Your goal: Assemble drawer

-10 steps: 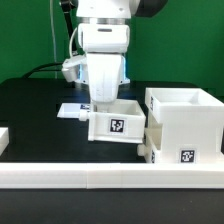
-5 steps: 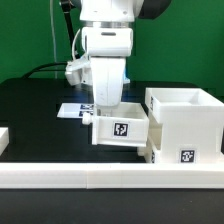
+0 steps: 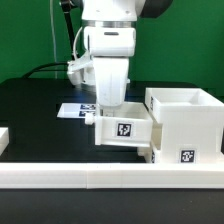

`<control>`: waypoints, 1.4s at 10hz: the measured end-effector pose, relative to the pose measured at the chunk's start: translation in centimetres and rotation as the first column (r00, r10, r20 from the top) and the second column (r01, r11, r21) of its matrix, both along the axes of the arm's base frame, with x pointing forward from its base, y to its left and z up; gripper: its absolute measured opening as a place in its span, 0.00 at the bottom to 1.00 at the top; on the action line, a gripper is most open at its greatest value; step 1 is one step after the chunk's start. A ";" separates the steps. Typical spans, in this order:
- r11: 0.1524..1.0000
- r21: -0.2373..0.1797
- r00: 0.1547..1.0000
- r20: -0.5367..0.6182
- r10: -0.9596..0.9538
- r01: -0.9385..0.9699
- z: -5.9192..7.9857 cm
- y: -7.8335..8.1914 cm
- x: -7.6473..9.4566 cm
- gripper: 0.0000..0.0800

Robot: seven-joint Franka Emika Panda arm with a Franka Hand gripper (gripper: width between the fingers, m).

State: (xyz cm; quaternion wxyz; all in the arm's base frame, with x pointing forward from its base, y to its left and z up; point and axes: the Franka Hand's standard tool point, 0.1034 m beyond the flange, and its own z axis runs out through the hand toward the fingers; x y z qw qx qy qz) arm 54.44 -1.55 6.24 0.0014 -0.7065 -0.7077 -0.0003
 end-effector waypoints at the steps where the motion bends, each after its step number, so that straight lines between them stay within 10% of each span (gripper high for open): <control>1: 1.000 0.001 1.000 0.000 -0.001 0.001 0.0 0.1 0.2 0.05; 14: 1.000 0.010 1.000 -0.004 0.009 -0.009 -0.5 1.4 0.4 0.05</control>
Offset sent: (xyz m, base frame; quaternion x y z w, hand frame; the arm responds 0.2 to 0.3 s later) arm 0.0091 0.0137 0.0000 -0.0050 0.0092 0.0091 0.9999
